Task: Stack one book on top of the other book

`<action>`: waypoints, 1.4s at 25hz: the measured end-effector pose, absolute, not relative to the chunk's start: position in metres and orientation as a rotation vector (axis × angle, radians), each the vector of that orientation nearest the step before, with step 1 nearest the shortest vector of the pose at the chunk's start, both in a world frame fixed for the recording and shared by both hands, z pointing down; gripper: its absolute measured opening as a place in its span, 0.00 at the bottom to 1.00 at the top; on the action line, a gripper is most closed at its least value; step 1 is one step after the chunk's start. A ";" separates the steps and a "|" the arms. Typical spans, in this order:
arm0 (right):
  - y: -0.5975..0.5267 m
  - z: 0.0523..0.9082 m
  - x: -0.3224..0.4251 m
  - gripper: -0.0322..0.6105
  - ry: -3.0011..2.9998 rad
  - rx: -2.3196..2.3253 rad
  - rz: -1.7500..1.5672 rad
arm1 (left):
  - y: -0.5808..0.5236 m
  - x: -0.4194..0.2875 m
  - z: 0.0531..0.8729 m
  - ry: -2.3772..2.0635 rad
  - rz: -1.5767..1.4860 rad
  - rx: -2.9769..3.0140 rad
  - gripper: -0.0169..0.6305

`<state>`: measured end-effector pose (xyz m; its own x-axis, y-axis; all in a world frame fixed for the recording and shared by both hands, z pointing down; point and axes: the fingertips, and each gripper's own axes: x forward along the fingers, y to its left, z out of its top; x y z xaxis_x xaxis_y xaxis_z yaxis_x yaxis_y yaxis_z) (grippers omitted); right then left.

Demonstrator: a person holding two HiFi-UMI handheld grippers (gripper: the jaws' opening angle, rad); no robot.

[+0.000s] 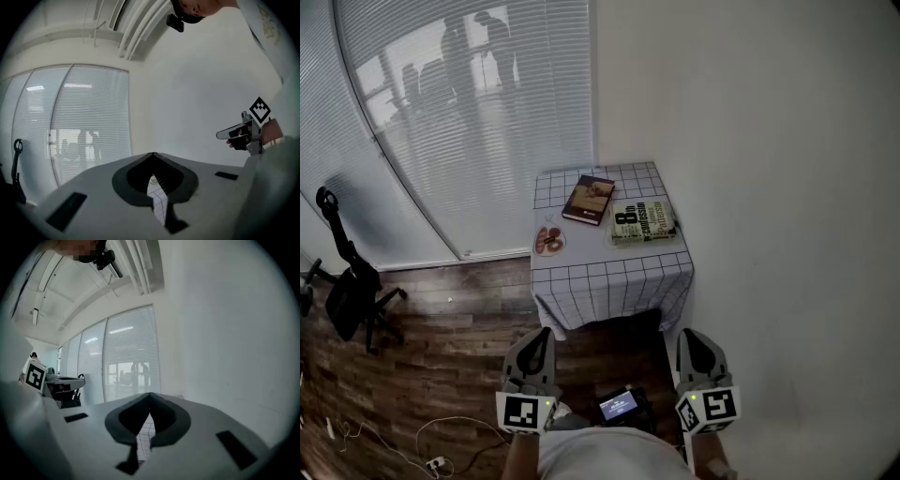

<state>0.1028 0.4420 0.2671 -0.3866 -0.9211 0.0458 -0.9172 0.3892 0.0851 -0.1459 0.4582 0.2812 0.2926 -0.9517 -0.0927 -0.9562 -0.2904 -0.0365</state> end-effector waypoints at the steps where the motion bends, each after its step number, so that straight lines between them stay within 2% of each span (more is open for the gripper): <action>1: 0.442 0.267 0.104 0.06 -2.546 1.689 -0.063 | 0.458 -0.146 0.282 1.826 0.089 -2.463 0.04; 16: 0.434 0.260 0.110 0.06 -2.613 1.656 -0.069 | 0.449 -0.167 0.272 1.846 0.087 -2.377 0.04; 35: 0.362 0.268 0.106 0.06 -2.551 1.642 -0.112 | 0.358 -0.161 0.283 1.798 0.060 -2.422 0.04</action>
